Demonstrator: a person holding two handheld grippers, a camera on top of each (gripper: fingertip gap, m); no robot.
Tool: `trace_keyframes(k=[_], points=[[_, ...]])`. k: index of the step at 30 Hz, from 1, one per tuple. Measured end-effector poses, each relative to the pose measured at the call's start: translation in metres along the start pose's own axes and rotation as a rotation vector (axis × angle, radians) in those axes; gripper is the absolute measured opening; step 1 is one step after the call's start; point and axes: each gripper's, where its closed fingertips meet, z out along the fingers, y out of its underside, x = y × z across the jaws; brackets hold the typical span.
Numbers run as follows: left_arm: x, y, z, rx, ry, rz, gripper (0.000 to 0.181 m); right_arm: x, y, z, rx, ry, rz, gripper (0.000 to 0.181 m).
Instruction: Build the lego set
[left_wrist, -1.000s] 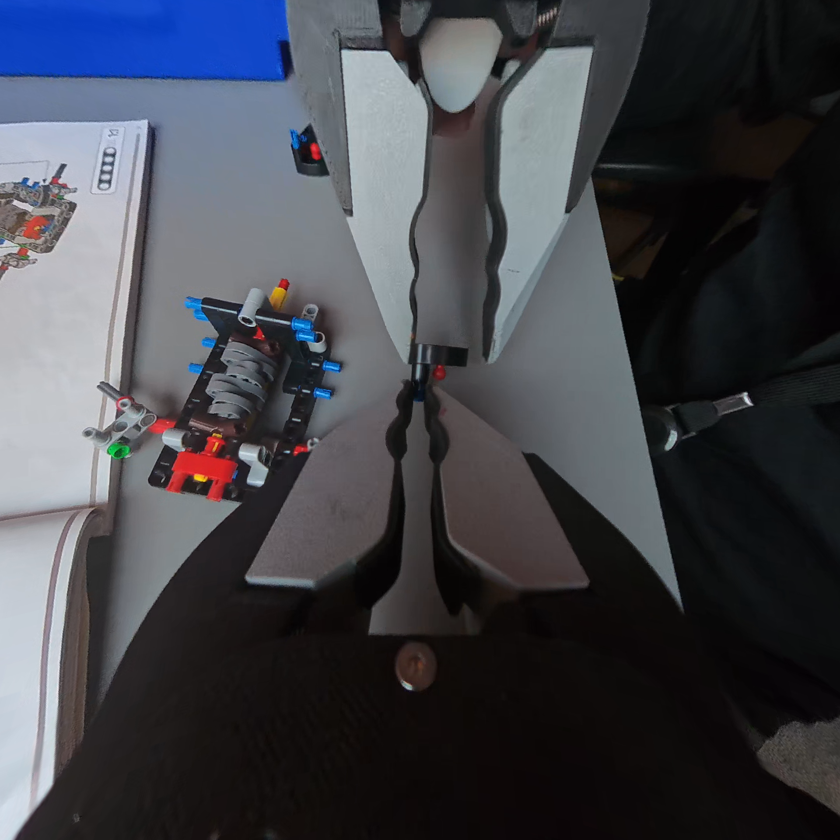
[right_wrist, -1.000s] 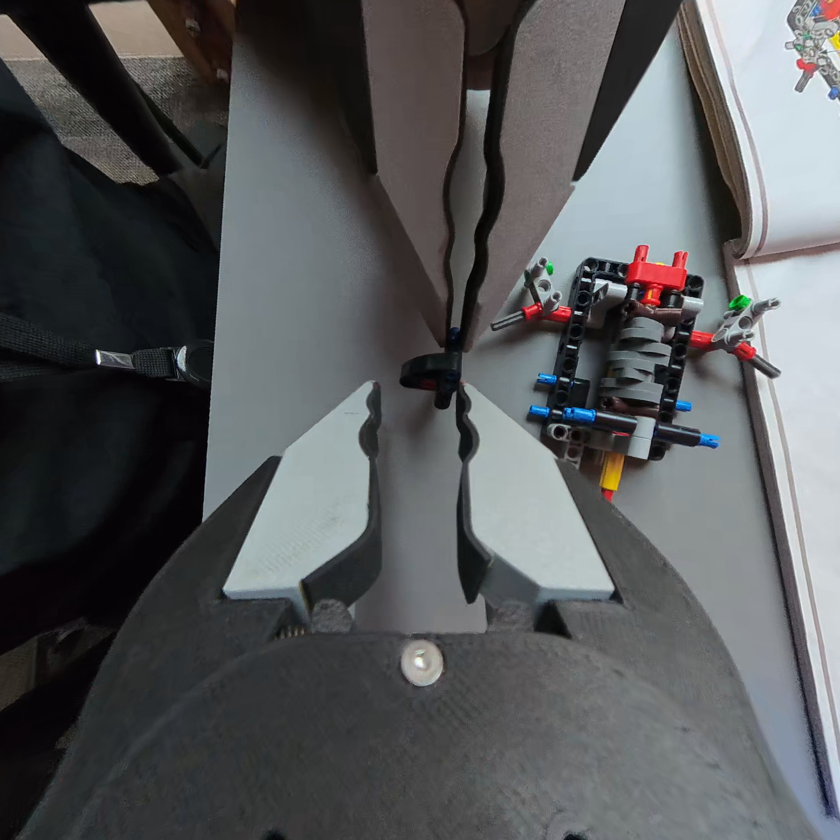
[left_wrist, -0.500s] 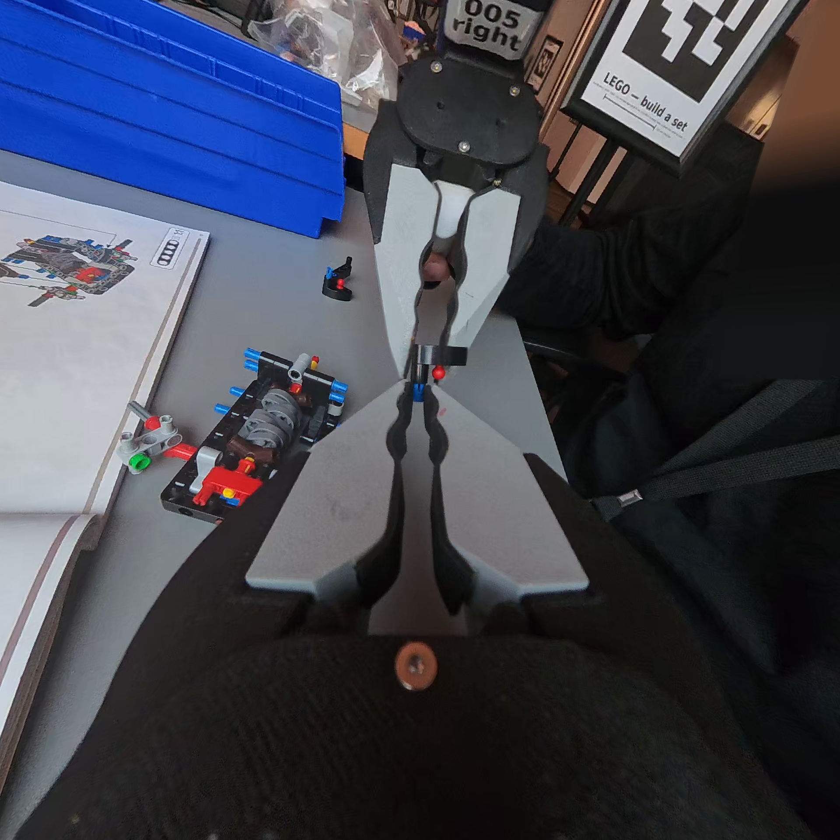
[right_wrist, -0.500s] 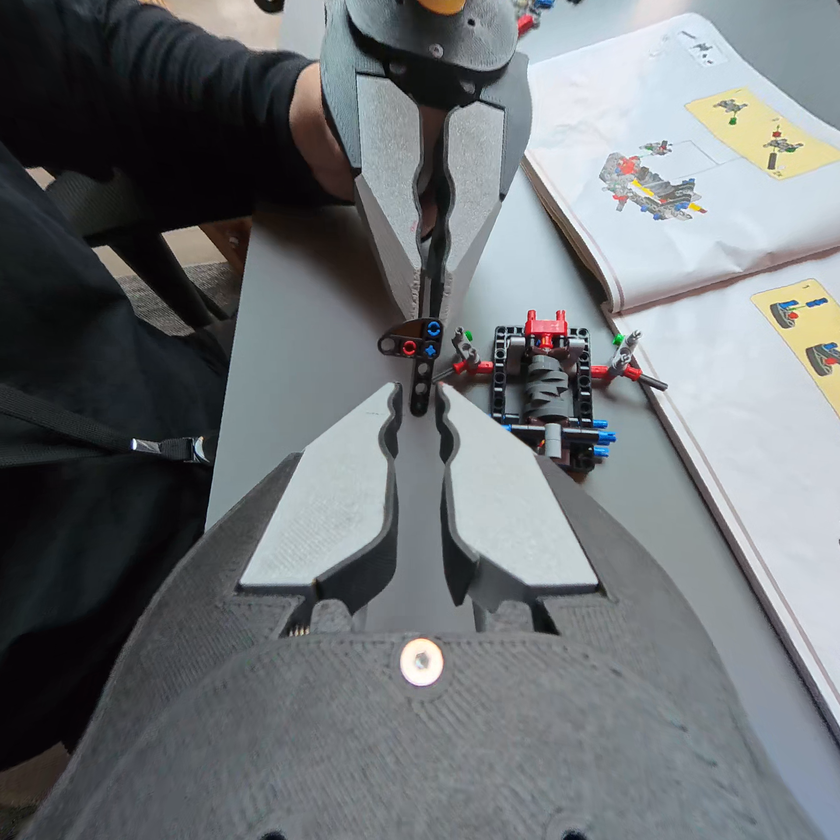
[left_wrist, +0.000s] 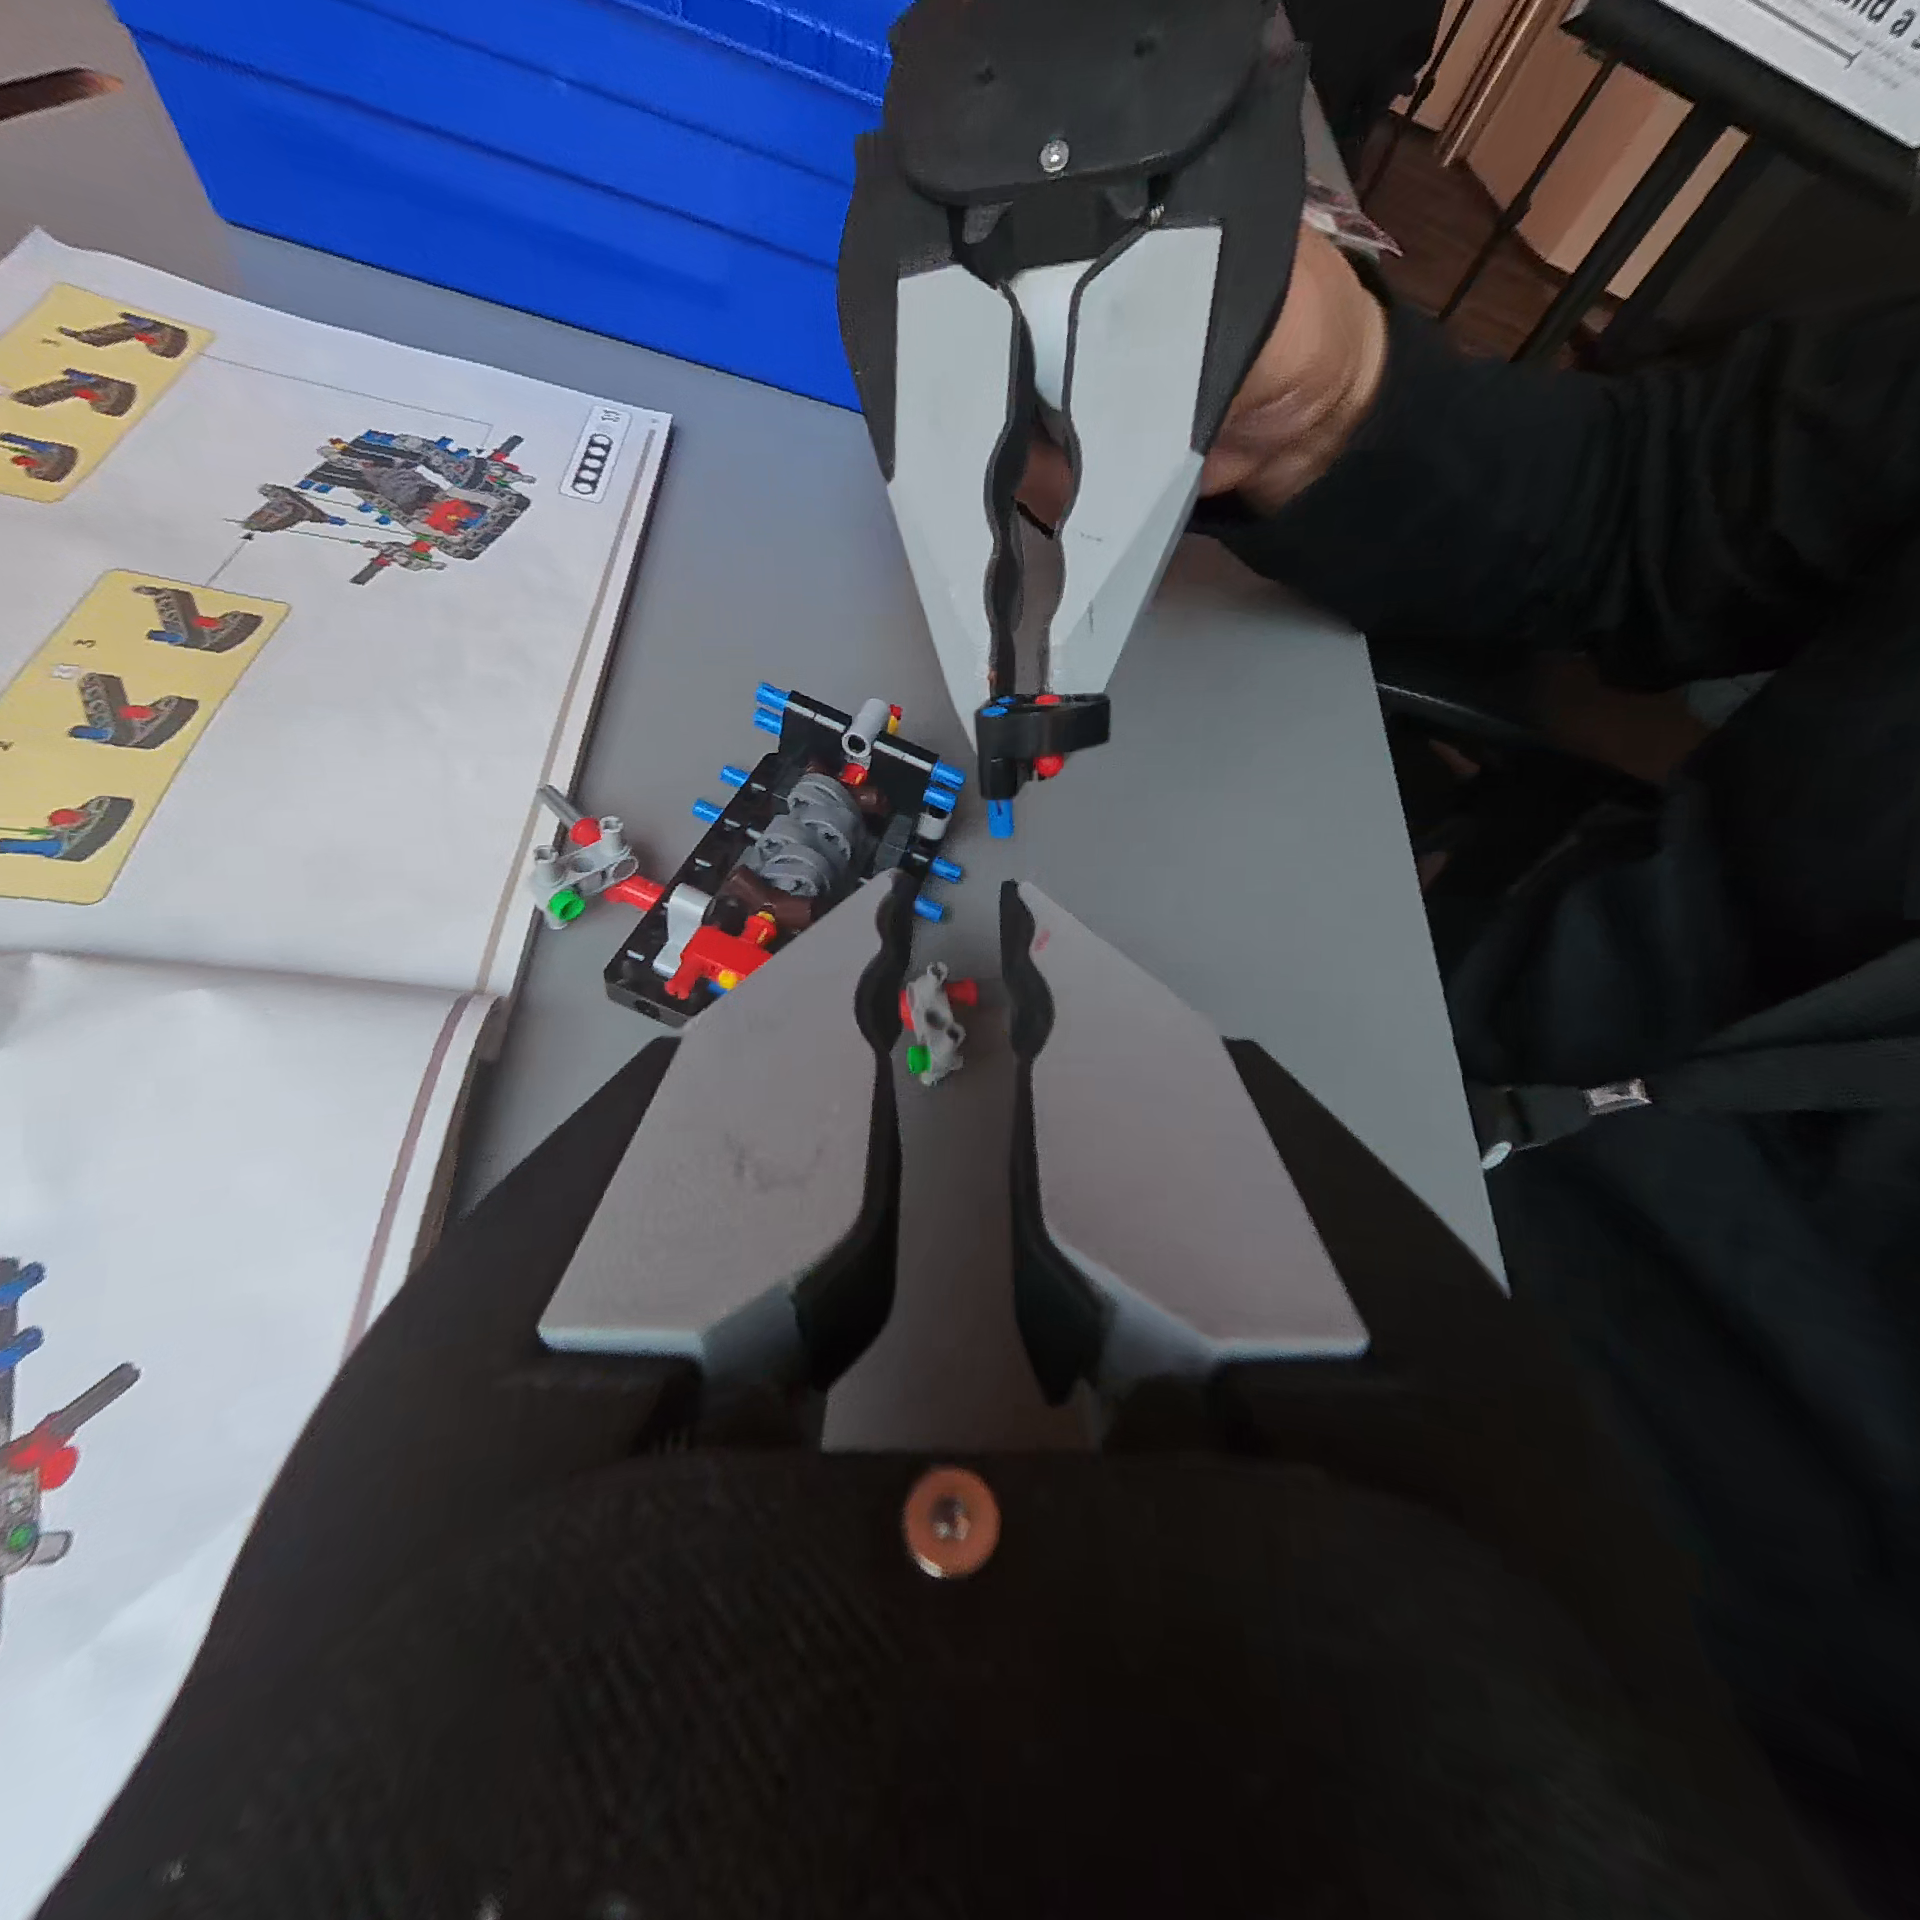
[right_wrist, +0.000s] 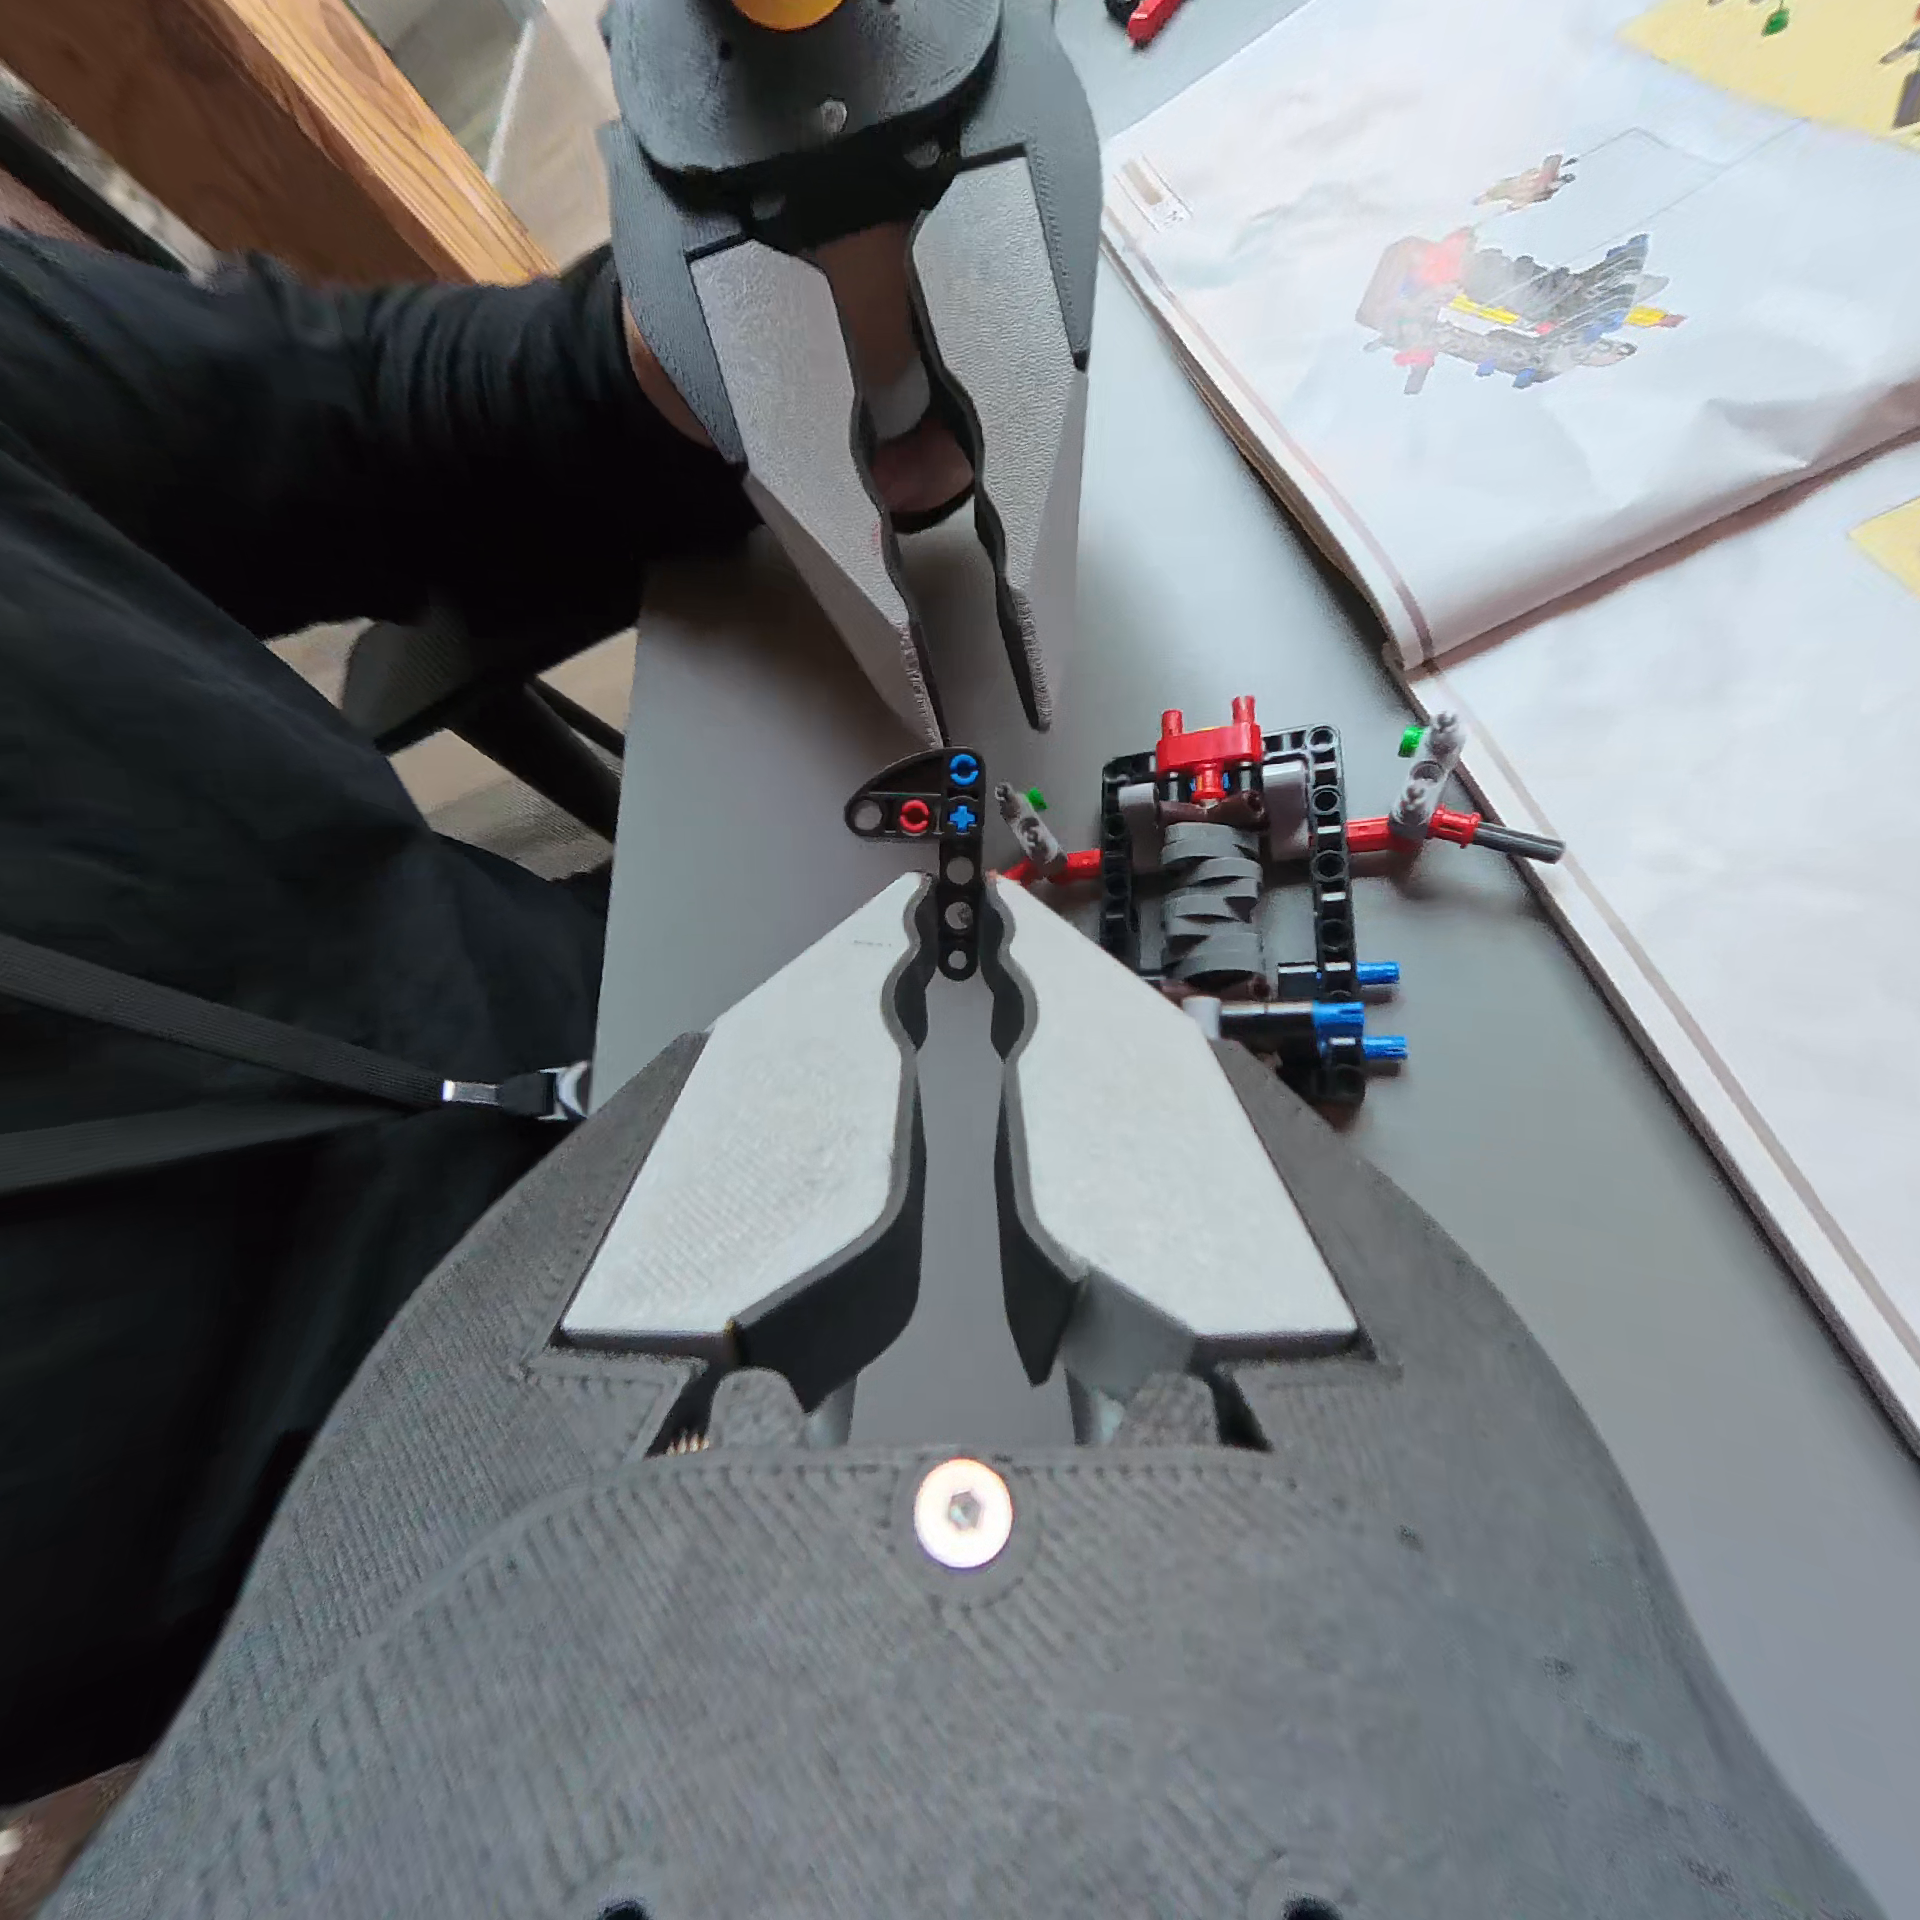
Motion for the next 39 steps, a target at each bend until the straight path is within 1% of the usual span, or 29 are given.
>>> trace_keyframes(k=[4, 7, 11, 15, 17, 20, 25, 27, 29, 33, 39], points=[[-0.005, 0.005, -0.001, -0.015, -0.009, -0.001, 0.013, 0.003, -0.010, -0.003, 0.026, -0.134, 0.123, 0.004], [-0.003, 0.009, -0.001, -0.019, 0.023, -0.026, 0.012, 0.001, -0.015, -0.006, 0.042, -0.205, 0.175, 0.004], [-0.004, 0.011, -0.004, -0.022, 0.028, -0.032, 0.012, 0.000, -0.016, -0.004, 0.031, -0.227, 0.193, 0.004], [-0.009, 0.010, -0.012, -0.010, -0.006, -0.007, 0.012, 0.002, -0.015, 0.004, -0.036, -0.199, 0.185, 0.004], [-0.006, 0.007, -0.013, 0.013, 0.025, -0.027, 0.013, 0.002, -0.016, 0.007, -0.039, -0.224, 0.215, 0.004], [0.003, 0.001, -0.013, 0.050, 0.091, -0.060, 0.013, 0.000, -0.018, 0.010, -0.028, -0.246, 0.203, 0.004], [0.009, 0.002, -0.008, 0.054, 0.123, -0.078, 0.013, 0.000, -0.015, 0.015, -0.045, -0.220, 0.192, 0.004], [0.011, 0.004, -0.005, 0.042, 0.129, -0.079, 0.011, -0.004, -0.014, 0.018, -0.055, -0.222, 0.149, 0.004], [0.013, 0.004, -0.003, 0.043, 0.131, -0.069, 0.006, -0.006, -0.011, 0.021, -0.077, -0.201, 0.092, 0.004], [0.007, 0.003, -0.002, 0.043, 0.069, -0.023, 0.004, -0.001, -0.010, 0.022, -0.095, -0.109, 0.006, 0.004], [0.002, 0.000, -0.002, 0.075, 0.045, -0.022, 0.003, 0.004, -0.012, 0.015, -0.059, -0.047, -0.128, 0.005]])
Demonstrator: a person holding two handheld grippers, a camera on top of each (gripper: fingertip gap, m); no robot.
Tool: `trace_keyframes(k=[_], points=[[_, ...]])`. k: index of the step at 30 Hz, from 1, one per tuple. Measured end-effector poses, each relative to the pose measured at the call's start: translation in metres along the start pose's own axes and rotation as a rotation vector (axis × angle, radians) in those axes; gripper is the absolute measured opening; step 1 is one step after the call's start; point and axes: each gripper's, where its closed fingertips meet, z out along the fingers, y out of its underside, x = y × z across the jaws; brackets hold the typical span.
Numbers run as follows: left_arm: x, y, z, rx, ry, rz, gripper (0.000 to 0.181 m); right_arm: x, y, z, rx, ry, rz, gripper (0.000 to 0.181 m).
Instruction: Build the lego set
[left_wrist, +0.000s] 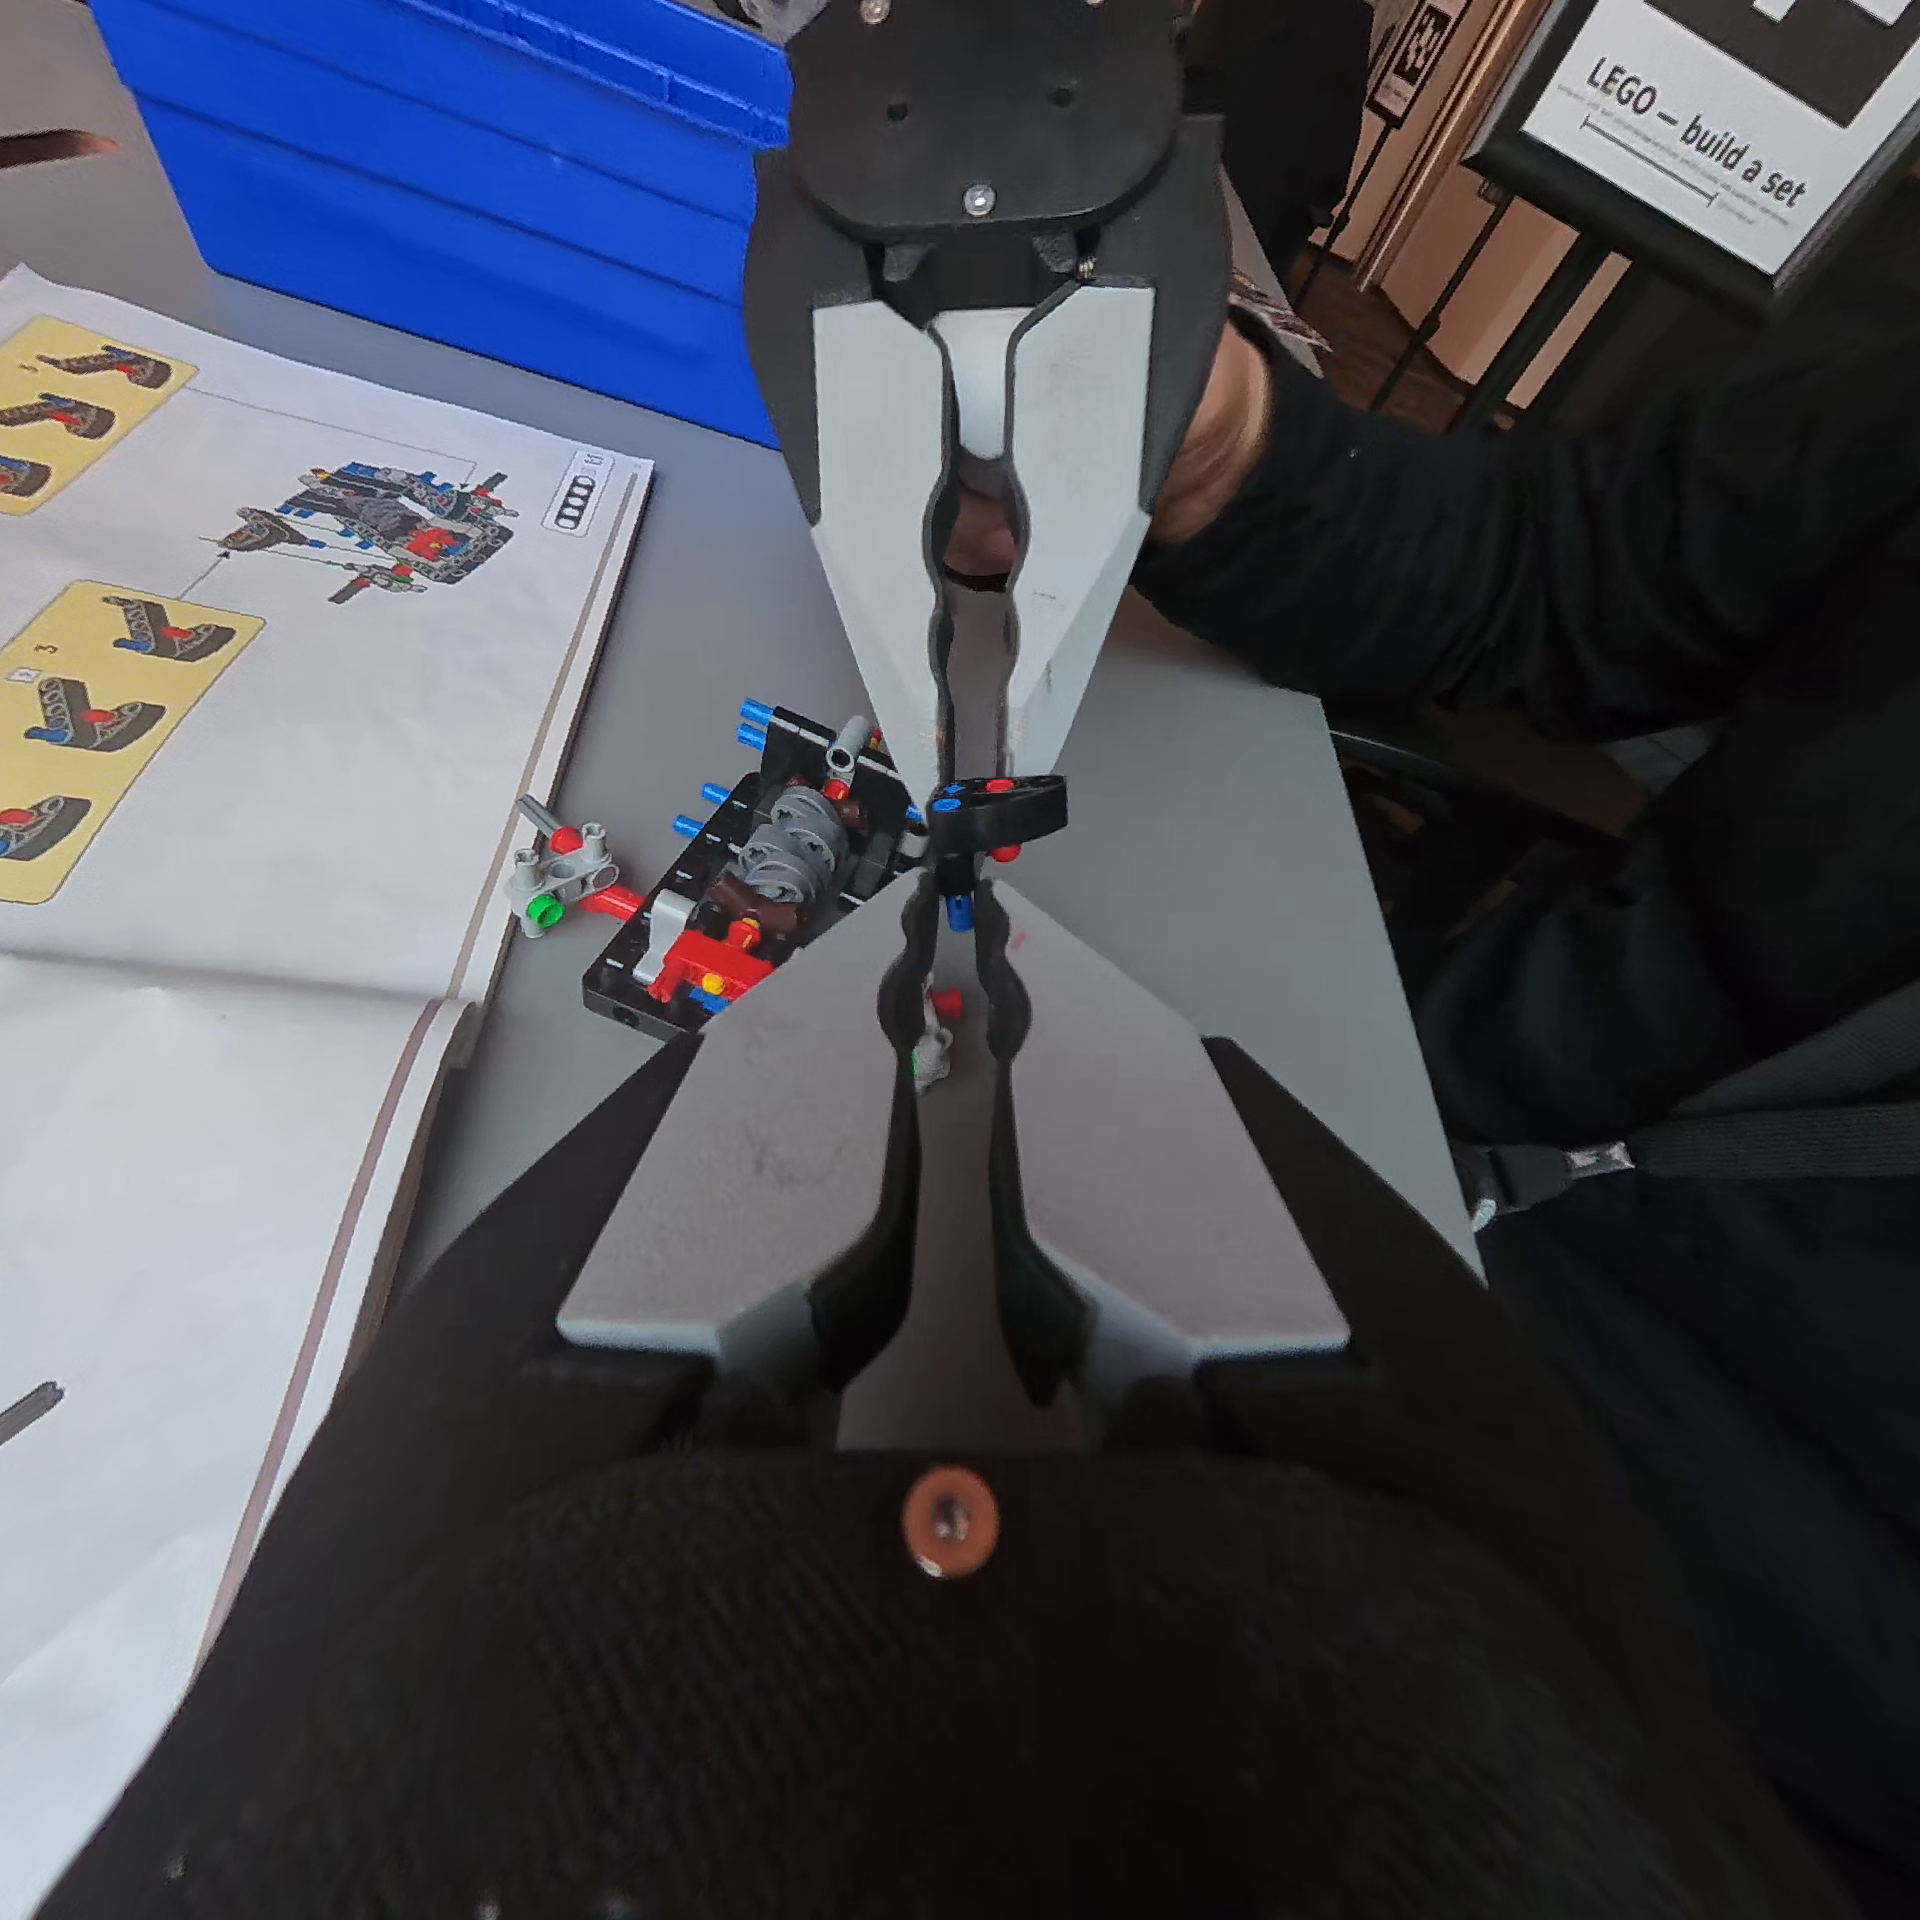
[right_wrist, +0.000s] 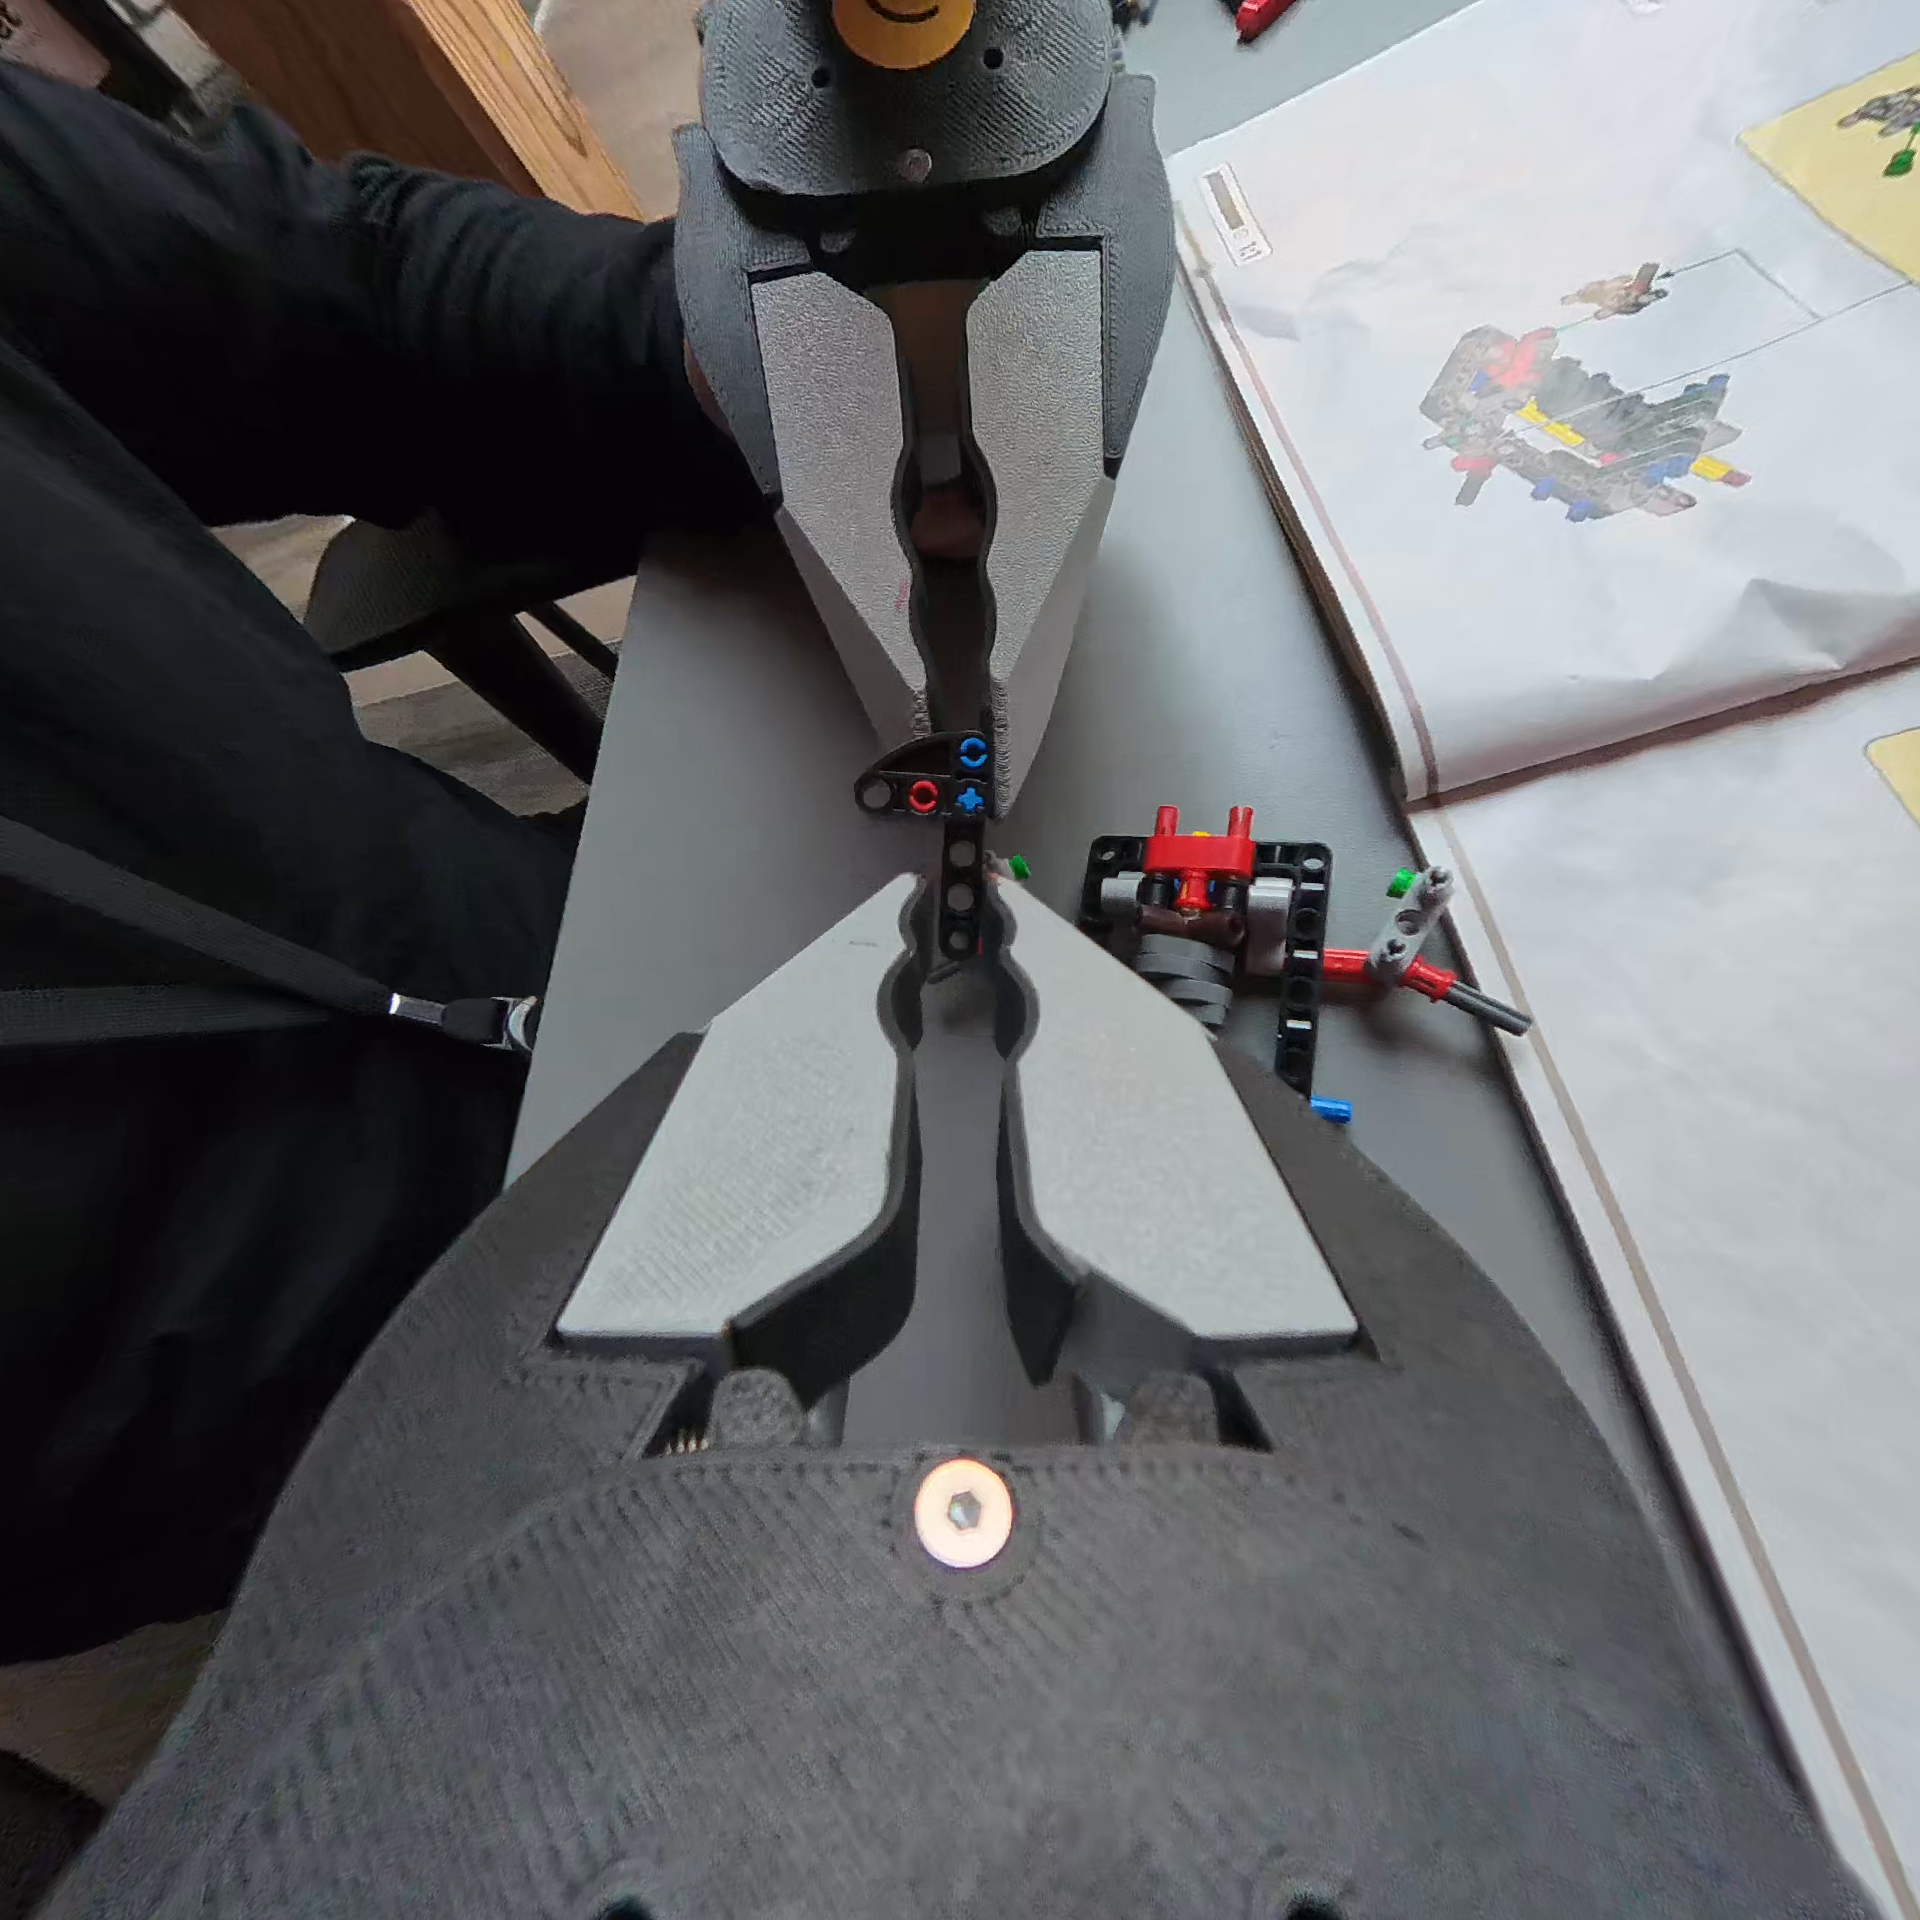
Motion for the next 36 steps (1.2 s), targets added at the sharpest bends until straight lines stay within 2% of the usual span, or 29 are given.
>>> trace_keyframes(k=[5, 11, 13, 19, 24, 29, 36], points=[[0.003, -0.009, -0.003, 0.057, 0.006, 0.059, 0.004, -0.001, -0.001, -0.004, 0.066, 0.043, -0.126, 0.019], [0.012, -0.013, -0.001, 0.060, -0.089, 0.382, 0.003, -0.006, -0.006, -0.011, 0.149, 0.123, -0.302, 0.021], [0.012, -0.011, 0.001, 0.051, -0.115, 0.436, 0.002, -0.010, -0.005, -0.014, 0.154, 0.126, -0.338, 0.020], [0.013, -0.012, 0.002, 0.069, -0.092, 0.400, 0.003, -0.018, 0.003, -0.022, 0.171, 0.126, -0.356, 0.023], [-0.002, -0.017, -0.009, 0.090, -0.148, 0.360, 0.003, -0.002, 0.015, -0.028, 0.129, 0.193, -0.341, 0.022], [-0.017, 0.002, -0.015, -0.015, -0.170, 0.303, 0.003, 0.003, 0.020, -0.024, 0.118, 0.179, -0.298, 0.022], [-0.009, 0.017, -0.007, -0.110, -0.083, 0.250, 0.003, 0.003, 0.029, -0.007, 0.062, 0.178, -0.299, 0.021]])
